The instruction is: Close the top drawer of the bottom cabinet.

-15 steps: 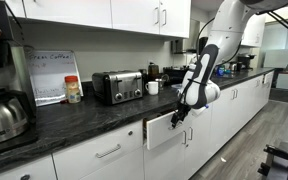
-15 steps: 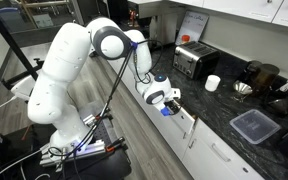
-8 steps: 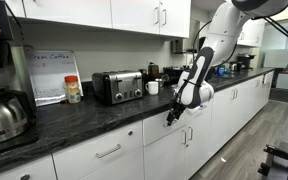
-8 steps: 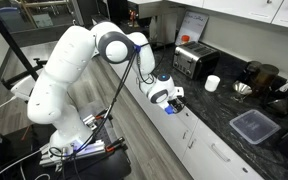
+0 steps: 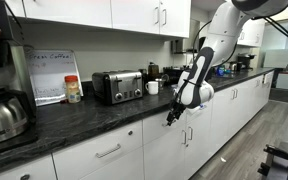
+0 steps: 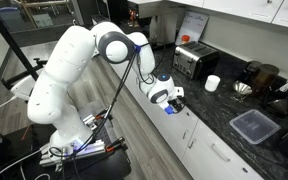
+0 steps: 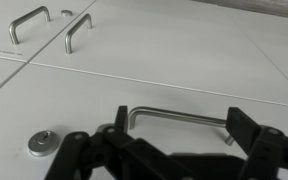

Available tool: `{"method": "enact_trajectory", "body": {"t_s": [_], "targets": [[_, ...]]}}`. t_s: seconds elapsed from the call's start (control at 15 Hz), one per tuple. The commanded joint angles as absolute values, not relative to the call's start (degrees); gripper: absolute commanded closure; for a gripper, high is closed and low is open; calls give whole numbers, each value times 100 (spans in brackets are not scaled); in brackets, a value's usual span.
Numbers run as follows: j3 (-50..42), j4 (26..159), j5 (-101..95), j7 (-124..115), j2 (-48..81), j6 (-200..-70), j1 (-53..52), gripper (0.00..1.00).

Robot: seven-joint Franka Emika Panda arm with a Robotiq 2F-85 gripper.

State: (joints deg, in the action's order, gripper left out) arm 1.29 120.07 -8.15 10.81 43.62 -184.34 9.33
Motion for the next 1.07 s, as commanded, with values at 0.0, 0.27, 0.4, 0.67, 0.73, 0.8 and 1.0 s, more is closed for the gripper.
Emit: {"method": "enact_trajectory", "body": {"t_s": [0.0,0.27,0.4,0.67,0.73,0.8,1.0], "targets": [[134,12071,-838,1051,4309,-18407,930,0],[258,12641,-804,969,3804,-18244,996,0],[343,12944,-803,951,3513,-18173,1023,0],[370,13477,-781,915,2830,-18009,932,0],[350,13594,-772,910,2639,-17896,891,0],[302,13678,-774,920,2432,-17721,829,0],[164,13843,-792,927,1904,-17320,643,0]]}}
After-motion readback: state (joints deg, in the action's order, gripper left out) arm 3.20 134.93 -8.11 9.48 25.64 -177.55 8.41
